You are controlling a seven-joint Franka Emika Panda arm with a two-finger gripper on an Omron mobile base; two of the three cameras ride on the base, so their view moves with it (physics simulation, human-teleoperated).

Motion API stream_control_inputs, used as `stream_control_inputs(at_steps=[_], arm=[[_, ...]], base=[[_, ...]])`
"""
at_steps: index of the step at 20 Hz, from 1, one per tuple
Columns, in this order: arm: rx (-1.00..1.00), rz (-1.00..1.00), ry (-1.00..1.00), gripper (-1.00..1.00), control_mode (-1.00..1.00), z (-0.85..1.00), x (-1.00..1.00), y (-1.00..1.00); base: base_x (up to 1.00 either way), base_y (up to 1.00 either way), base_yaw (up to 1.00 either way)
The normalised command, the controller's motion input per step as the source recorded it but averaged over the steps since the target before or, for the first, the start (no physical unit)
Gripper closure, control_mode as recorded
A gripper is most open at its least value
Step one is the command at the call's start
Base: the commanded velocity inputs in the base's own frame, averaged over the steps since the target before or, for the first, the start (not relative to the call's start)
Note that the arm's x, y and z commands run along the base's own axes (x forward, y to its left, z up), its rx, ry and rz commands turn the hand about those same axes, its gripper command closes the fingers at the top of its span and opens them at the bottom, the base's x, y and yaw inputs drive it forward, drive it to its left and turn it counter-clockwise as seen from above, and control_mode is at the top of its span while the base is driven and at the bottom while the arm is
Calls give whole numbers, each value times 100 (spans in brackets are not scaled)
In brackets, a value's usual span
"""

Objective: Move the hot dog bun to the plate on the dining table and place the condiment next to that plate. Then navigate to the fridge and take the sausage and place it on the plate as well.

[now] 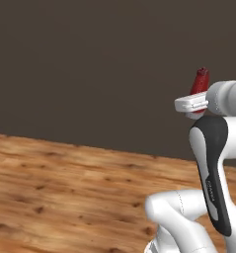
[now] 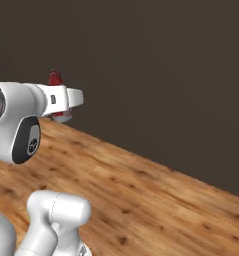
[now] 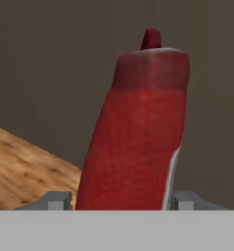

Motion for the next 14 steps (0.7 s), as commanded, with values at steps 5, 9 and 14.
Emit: stream_control_inputs(at_steps=[5, 9, 14], arm=[[0, 0, 0, 100, 100, 0, 0, 0], [0, 0, 0, 100, 100, 0, 0, 0], [0, 0, 0, 100, 100, 0, 0, 0]], base=[[100, -20, 48], [100, -20, 48], [100, -16, 49]])
